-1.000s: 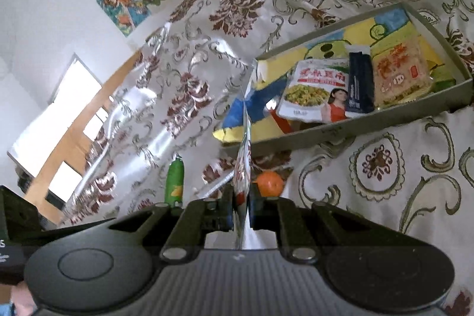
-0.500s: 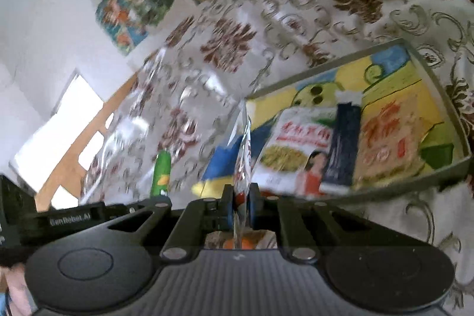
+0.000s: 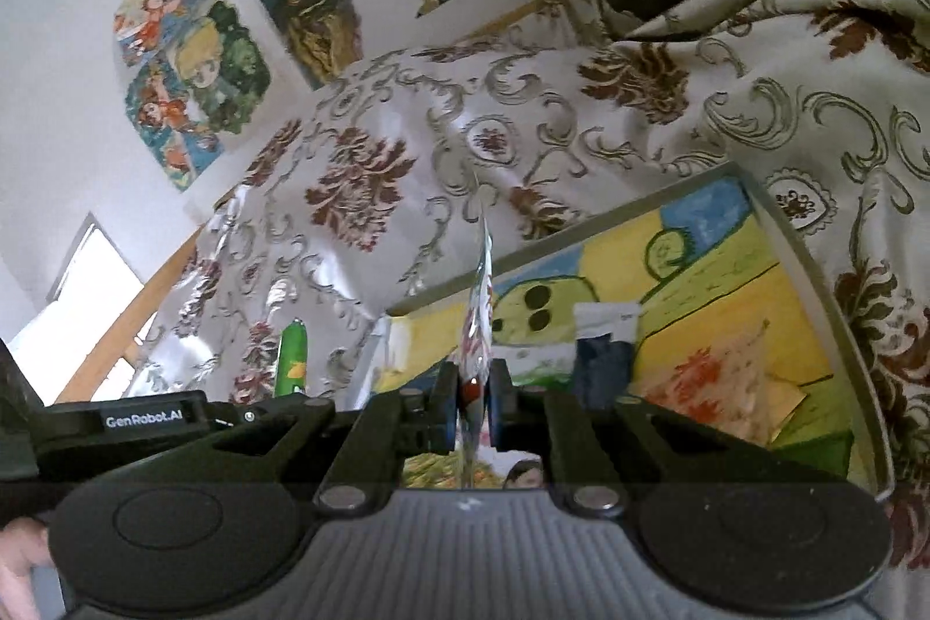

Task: Organize snacks
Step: 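Carry the seaweed pack and green stick over the painted tray with both tools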

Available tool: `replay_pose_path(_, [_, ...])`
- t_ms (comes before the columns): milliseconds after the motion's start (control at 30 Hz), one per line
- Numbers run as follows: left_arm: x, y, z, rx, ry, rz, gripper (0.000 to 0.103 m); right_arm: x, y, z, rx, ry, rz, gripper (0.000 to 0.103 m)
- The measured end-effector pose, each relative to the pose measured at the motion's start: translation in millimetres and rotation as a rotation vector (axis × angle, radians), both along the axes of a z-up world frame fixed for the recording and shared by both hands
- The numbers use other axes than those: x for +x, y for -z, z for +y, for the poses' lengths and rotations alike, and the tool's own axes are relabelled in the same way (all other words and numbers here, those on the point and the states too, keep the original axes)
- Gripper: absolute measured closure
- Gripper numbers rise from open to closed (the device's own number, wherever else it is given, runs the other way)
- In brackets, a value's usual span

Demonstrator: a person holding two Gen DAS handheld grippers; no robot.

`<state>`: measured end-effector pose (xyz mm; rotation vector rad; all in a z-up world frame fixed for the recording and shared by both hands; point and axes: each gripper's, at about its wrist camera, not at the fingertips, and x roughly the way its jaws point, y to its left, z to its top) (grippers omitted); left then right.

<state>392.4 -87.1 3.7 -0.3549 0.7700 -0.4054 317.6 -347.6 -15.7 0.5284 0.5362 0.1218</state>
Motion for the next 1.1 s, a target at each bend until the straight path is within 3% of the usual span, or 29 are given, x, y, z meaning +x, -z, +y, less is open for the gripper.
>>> replay_pose_path(333, [13.4,15.2,-44.0,0.054,0.027,0.013,0.085,9.9,13.1,-21.9,-0.011,0.046,0.034,0.092])
replay_pose_path(800, [13.6,19.9,-67.8,0.129,0.049,0.025,0.085,8.4,21.1,-29.5,-0.037,0.065,0.076,0.091])
replay_pose_path(1100, [13.4,25.8,-75.0,0.197,0.034,0.058,0.084,4.2,18.9,-32.4,-0.09,0.103,0.086,0.081])
